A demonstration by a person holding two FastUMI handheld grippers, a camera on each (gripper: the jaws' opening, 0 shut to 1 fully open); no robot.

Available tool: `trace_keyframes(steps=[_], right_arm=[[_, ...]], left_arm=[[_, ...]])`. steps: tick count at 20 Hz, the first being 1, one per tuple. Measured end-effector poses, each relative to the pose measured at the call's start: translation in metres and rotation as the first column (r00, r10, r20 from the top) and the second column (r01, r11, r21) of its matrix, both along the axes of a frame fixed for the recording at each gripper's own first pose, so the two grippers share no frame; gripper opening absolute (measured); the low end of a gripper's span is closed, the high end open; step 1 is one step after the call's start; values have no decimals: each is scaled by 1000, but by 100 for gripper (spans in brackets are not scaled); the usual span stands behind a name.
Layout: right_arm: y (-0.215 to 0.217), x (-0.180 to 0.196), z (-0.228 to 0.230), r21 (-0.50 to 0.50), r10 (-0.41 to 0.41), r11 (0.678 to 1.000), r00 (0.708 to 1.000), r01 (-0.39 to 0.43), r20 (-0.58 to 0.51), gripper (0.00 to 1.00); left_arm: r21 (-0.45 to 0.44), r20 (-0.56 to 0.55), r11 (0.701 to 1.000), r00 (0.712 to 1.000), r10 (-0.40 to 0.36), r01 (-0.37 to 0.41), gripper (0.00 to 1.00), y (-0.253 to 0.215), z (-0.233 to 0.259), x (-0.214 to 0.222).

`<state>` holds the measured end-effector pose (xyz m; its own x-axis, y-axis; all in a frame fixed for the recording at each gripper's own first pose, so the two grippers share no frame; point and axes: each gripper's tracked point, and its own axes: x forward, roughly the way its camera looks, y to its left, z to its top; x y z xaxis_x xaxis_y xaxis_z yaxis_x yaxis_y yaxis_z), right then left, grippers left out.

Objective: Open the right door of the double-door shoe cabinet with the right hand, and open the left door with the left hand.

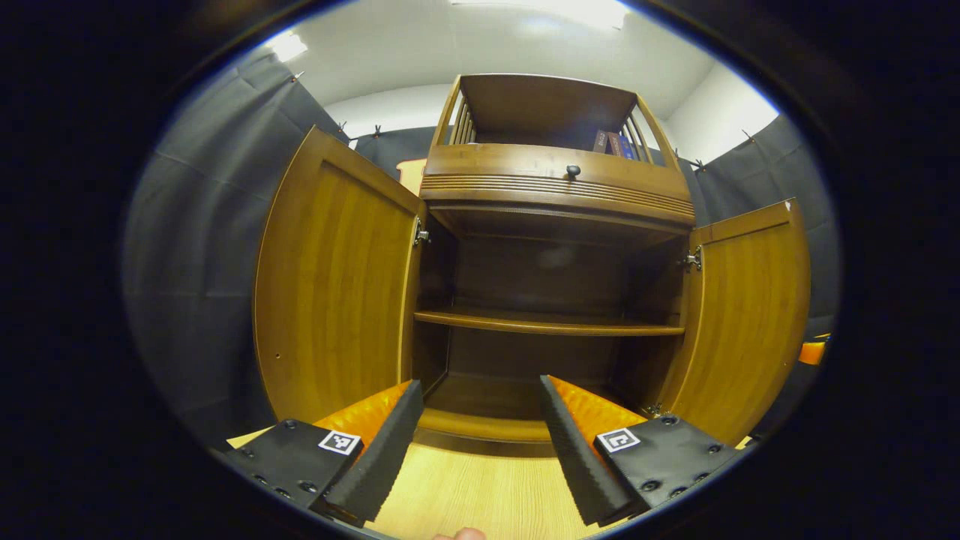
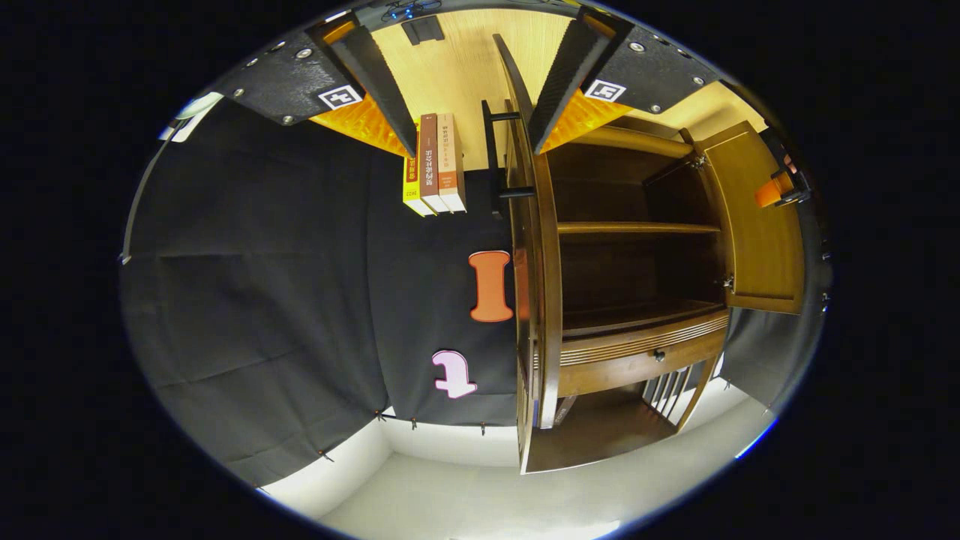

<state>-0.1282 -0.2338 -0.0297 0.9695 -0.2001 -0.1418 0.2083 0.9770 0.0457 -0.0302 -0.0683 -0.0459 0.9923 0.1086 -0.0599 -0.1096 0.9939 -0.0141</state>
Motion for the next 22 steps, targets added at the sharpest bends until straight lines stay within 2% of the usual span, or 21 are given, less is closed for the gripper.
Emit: trace_keyframes(steps=[1, 2, 3, 4, 6, 7, 8, 9, 10, 11, 13, 21, 22], right_arm=[[3, 0, -1, -4, 6, 1000, 1000, -6, 0, 99], [8, 2, 0, -7, 19, 1000, 1000, -19, 6, 92], [15, 4, 0, -7, 37, 999, 999, -37, 10, 92], [20, 6, -1, -8, 50, 999, 999, -50, 7, 98], [27, 10, -1, -15, 63, 998, 998, -63, 7, 99], [32, 12, 0, -14, 73, 997, 997, -73, 8, 92], [35, 13, 0, -15, 81, 997, 997, -81, 6, 92], [38, 14, -1, -18, 88, 996, 996, -87, 4, 99], [40, 15, -1, -21, 92, 996, 996, -92, 3, 99], [41, 15, -1, -24, 96, 995, 995, -96, 3, 99], [42, 15, -2, -28, 96, 995, 995, -96, 0, 99], [39, 10, 0, -37, 78, 996, 997, -78, 9, 99], [37, 10, -1, -39, 76, 996, 997, -75, 7, 92]], left_arm=[[-7, -5, 1000, 1000, 7, -7, 93, 0, -4, -1], [-10, -2, 1000, 1000, 8, -8, 93, -1, -4, -2], [-10, 4, 1000, 1000, 10, -10, 93, 1, -4, -2], [-7, 6, 1000, 1000, 14, -14, 93, 2, -5, -3], [-1, 5, 1000, 1000, 18, -18, 93, 4, -7, -4], [3, 7, 1000, 1000, 15, -15, 93, 3, -6, -3], [8, 13, 1000, 1000, 12, -12, 93, 2, -6, -3], [14, 15, 1000, 1000, 5, -6, 97, 1, -6, -2], [22, 13, 1000, 1000, -1, 1, 93, -2, -7, -1], [31, 15, 1000, 1000, -4, 4, 97, -1, -6, 0], [35, 22, 999, 1000, -19, 18, 93, -6, -6, -1], [64, 34, 996, 997, -70, 67, 93, -23, -2, 4], [67, 35, 995, 997, -75, 73, 93, -25, -2, 4]])
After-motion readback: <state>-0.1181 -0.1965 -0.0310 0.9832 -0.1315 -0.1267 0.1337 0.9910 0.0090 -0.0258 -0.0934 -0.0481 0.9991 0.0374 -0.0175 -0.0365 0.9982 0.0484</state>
